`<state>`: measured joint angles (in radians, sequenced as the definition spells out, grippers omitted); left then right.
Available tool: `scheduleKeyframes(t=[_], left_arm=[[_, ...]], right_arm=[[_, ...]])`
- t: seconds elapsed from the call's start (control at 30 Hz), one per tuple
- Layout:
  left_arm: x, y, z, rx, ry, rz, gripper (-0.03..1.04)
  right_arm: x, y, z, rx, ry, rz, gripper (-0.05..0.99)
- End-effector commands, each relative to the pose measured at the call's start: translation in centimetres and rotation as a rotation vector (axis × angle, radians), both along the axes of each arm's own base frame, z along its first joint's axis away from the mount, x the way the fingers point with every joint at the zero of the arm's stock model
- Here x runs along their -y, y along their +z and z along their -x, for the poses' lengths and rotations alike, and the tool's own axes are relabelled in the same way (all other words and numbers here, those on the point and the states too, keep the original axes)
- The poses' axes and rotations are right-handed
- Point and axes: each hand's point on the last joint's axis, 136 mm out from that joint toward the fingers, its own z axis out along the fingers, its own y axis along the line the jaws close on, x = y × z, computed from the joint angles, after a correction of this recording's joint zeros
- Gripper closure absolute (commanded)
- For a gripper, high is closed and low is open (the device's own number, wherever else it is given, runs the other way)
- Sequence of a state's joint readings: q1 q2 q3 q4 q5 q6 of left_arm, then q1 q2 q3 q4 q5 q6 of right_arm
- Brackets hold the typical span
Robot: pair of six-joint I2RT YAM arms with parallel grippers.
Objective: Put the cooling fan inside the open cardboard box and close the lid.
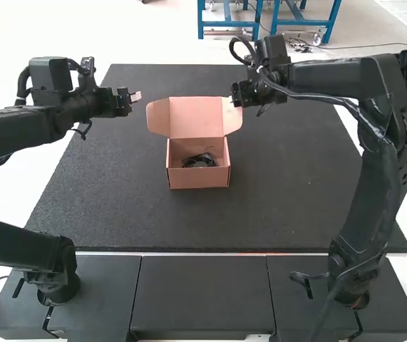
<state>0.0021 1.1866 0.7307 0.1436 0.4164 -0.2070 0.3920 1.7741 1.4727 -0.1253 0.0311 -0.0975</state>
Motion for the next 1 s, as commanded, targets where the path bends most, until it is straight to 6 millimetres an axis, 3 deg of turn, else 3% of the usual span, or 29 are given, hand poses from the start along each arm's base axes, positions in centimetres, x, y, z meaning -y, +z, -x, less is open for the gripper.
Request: scheduleKeyframes(t=[0.0, 0.33, 0.4, 0.5, 0.6, 0.7, 0.97], left_arm=[[0.0, 0.1, -0.1, 0.004, -0.019, 0.014, 0.04], [0.1, -0.2, -0.3, 0.006, -0.032, 0.019, 0.04], [0.2, -0.1, -0.3, 0.009, -0.033, 0.019, 0.04], [0.3, -0.3, -0.4, 0.004, -0.036, 0.019, 0.04], [0.4, -0.3, -0.4, 0.004, -0.038, 0.019, 0.04], [0.4, -0.5, -0.4, 0.001, -0.038, 0.019, 0.04], [0.4, -0.6, -0.3, -0.004, -0.039, 0.020, 0.04]], right_arm=[[-0.7, -0.7, 0.8, -0.016, 0.018, 0.004, 0.12], [-0.5, -0.9, 0.7, -0.019, 0.013, 0.006, 0.18], [-0.4, -0.5, 0.5, -0.011, 0.012, 0.001, 0.25], [-0.5, -0.3, 0.5, -0.008, 0.014, -0.003, 0.28], [-0.5, -0.2, 0.6, -0.008, 0.018, -0.007, 0.40], [-0.8, -0.1, 0.7, -0.008, 0.025, -0.013, 0.40], [-1.2, 0.8, 1.0, -0.005, 0.023, -0.054, 0.67]])
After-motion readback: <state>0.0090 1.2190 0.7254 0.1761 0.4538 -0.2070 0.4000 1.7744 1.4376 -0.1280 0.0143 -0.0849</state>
